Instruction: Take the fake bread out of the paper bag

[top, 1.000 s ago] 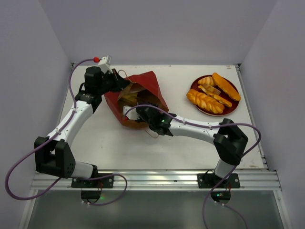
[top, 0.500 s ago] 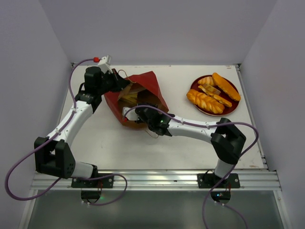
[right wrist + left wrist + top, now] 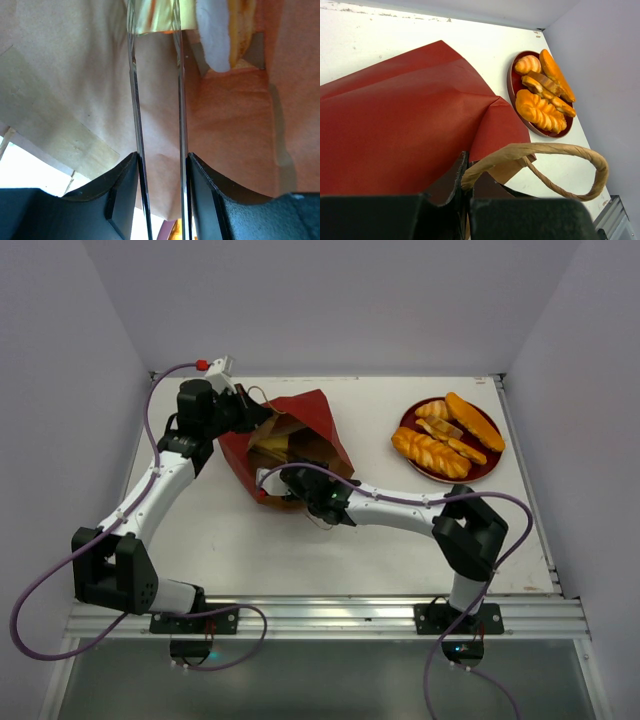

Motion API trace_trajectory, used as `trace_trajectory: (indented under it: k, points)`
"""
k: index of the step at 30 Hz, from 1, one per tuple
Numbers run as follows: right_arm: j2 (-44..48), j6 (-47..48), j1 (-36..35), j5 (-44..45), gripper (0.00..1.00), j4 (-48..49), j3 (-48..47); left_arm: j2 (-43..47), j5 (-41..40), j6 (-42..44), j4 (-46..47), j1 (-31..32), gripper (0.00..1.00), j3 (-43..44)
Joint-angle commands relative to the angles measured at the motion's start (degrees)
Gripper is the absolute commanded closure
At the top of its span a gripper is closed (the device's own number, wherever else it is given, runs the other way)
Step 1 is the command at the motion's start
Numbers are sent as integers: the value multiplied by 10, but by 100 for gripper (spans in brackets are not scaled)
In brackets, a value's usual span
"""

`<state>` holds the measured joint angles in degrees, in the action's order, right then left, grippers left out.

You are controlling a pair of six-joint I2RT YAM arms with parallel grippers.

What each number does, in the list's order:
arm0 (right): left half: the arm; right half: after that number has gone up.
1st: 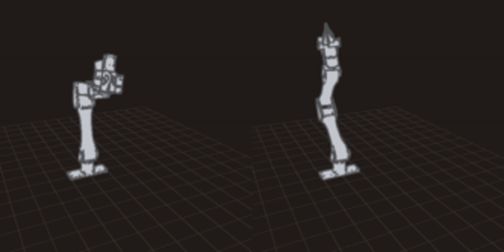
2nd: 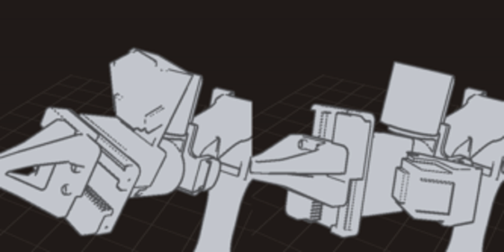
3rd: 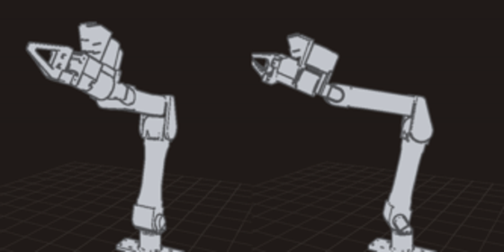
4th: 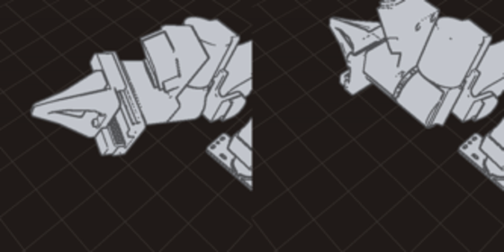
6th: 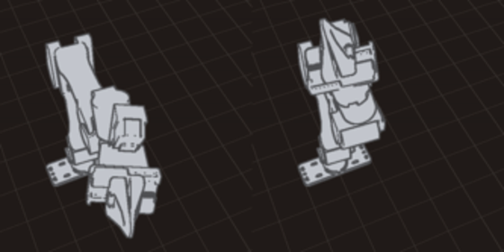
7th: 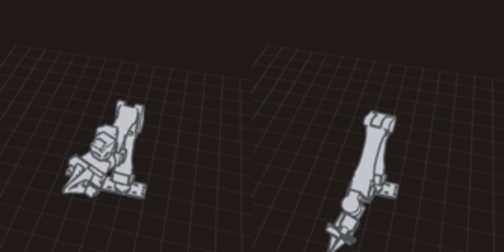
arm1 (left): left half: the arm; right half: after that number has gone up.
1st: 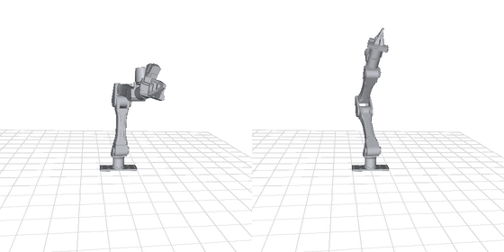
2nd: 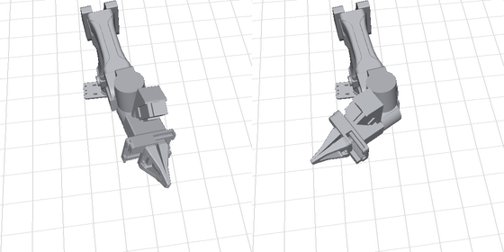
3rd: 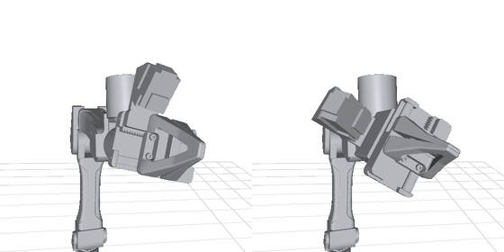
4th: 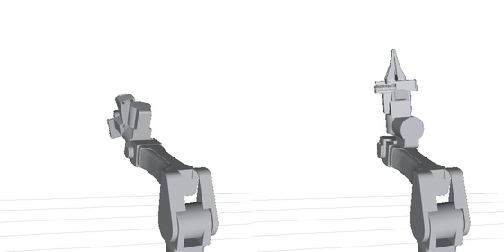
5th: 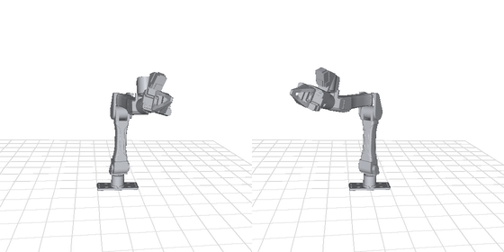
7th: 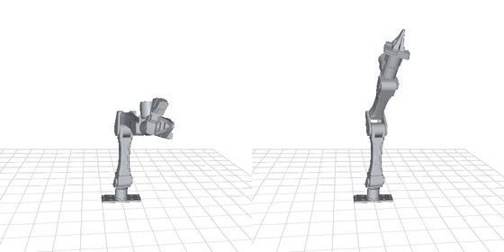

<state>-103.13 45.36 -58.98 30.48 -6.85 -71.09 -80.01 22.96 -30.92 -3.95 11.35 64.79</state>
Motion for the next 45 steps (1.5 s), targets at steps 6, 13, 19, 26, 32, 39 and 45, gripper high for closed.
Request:
trace_trajectory:
  k: [6, 13, 19, 26, 32, 39, 45]
  points:
    - [-27, -3, -3, 20, 55, 17, -33, 20, 16, -6, 16, -4, 100, -5]
    - [-16, -2, -3, 19, 84, 18, -26, 19, 16, -5, 19, -4, 100, -8]
    - [15, 0, -1, 6, 100, 16, -12, 19, 12, -3, 20, -4, 100, -16]
    - [76, -8, 1, -22, 100, -8, 2, 15, 9, 3, 29, -5, 100, -35]
    - [134, -12, 2, -60, 100, -45, 38, 10, 8, 6, 29, -6, 100, -34]
    - [231, -22, 9, -104, 100, -88, 93, 10, 9, 8, 29, -7, 100, -34]
    - [296, -28, 14, -140, 100, -128, 106, 10, 9, 6, 29, -7, 100, -32]
